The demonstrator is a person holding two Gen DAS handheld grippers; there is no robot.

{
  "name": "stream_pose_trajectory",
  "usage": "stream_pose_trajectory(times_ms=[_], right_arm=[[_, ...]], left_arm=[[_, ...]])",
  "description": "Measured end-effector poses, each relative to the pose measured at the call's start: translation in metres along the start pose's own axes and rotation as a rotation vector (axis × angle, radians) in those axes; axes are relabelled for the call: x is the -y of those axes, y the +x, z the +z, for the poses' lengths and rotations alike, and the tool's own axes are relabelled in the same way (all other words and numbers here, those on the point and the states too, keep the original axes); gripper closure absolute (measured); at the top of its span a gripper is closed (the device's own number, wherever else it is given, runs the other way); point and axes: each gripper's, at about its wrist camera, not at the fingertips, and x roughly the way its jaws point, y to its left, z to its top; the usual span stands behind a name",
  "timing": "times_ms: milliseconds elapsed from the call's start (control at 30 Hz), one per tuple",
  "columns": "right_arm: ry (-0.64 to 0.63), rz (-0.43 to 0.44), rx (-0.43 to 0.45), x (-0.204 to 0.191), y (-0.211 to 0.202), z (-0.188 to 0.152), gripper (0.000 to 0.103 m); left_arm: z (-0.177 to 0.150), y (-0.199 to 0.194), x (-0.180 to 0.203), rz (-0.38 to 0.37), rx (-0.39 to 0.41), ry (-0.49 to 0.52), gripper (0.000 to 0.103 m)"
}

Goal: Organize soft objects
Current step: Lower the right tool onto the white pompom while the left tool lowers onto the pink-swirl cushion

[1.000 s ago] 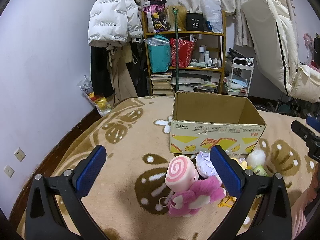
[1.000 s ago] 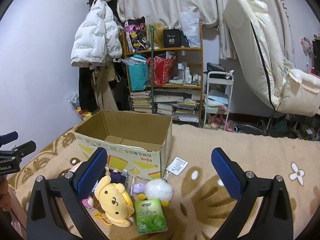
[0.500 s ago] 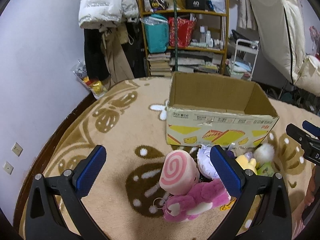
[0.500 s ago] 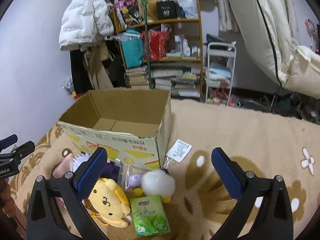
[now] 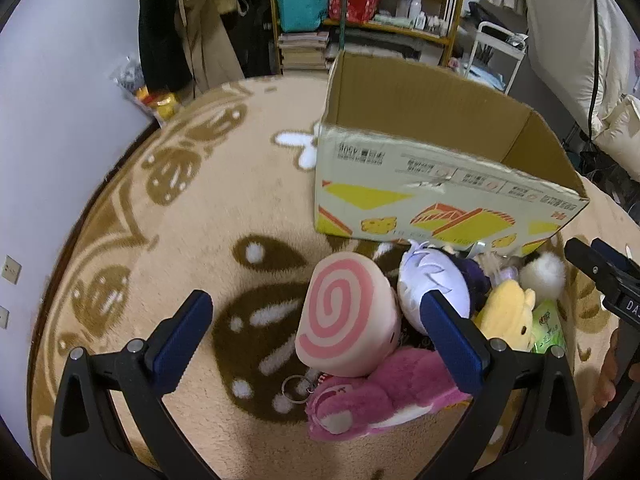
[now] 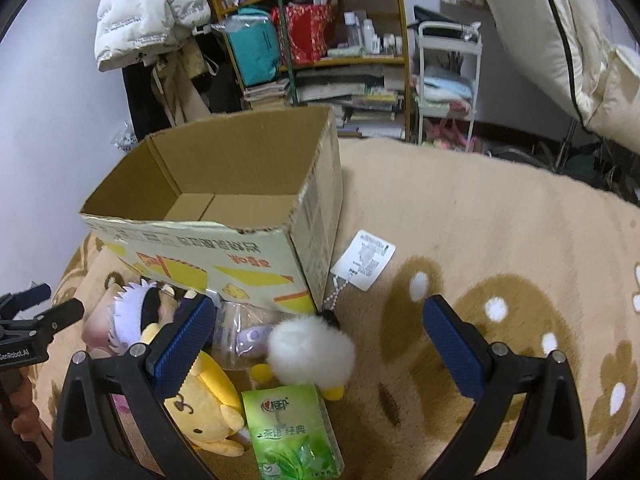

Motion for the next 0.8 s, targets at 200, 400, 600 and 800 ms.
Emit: stream_pose_trajectory(times_ms=[200,400,600,800], right_arm=[[0.013,0.006,-0.095,0.005,0.027,-0.001,0.008],[0.038,0.021,-0.195,0.01,0.051,-0.006,0.017],[0.035,0.037,-0.234,0.01,0.062,-0.012,0.027],[0.014,0.031,-0.257,0.005,0.07,-0.015,0.034]], left_arm=[[-0.001,0.018,-0.006,0.014,-0.053,-0.024,0.001],[-0.003,0.032,-0.009,0.01,-0.11,-0.027,0.001],[-0.004,0.038,-0.006,0.013,-0.129,-0.013,0.001],[-0.004,0.041,-0.003,0.018,-0.13,0.003,0.001]])
